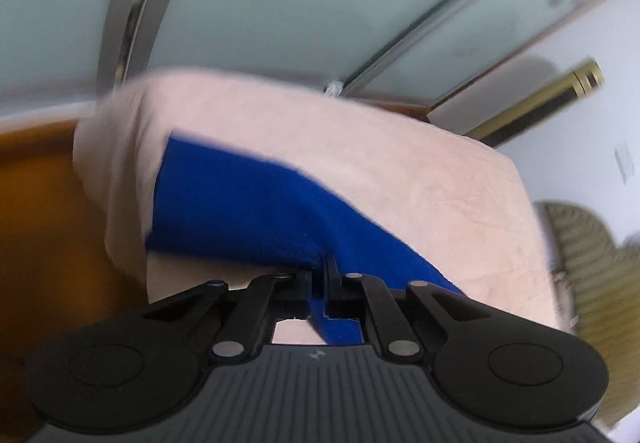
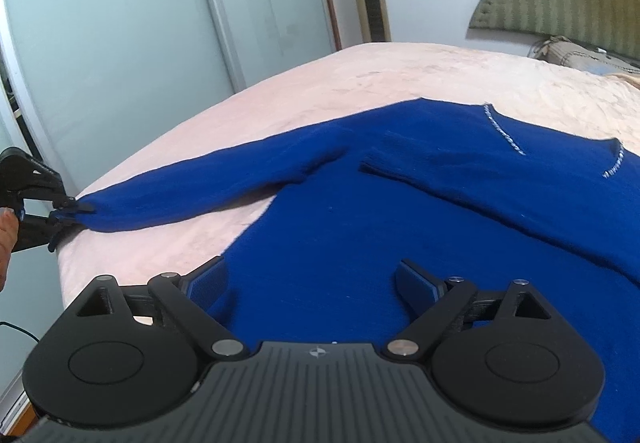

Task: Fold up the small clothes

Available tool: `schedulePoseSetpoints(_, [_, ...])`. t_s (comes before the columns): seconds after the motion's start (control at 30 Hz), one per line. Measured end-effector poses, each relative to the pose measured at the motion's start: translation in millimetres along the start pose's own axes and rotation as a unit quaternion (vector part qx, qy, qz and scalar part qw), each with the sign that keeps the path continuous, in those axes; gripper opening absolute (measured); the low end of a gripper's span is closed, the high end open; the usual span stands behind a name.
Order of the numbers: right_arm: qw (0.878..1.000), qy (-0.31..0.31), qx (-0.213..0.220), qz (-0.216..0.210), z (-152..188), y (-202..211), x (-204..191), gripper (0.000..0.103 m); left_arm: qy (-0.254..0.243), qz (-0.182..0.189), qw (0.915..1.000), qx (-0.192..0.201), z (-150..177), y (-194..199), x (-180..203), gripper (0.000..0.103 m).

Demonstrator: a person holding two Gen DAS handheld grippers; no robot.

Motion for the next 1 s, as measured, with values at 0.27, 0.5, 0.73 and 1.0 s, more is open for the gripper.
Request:
schedulePoseSetpoints(0.27, [0.995, -0.024, 0.049, 0.084, -18, 32, 52, 0.094, -0.163, -0.042, 0.9677, 0.187, -31, 34, 95, 0.004])
schedulePoseSetpoints(0.5, [0.982, -0.139, 0.074, 0.106, -3, 58, 105, 0.094, -0.303, -0.006, 0.9162, 0.262, -13, 46, 214, 0.004])
schedulePoseSetpoints(0.73, [0.965, -0.180, 0.113, 0.151, 3, 84, 142, 0.094, -0.520, 0.136, 0.8034, 0.256, 133, 68, 330, 0.004])
schedulePoseSetpoints(1.0, [0.946, -0.231, 0.138, 0.180, 11, 113, 189, 0.094, -0.710, 0.256, 0.6427, 0.133, 340, 48, 329, 0.007])
Point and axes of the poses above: each gripper's, at about its wrist camera, not at the fingertips, and y roughly against the way its jaws point, x to its right, z to its underside, the point moved 8 cm from there along -y, roughly the way its jaws point, and after that the axes turned 7 degrees about -z, right-handed, at the moved point
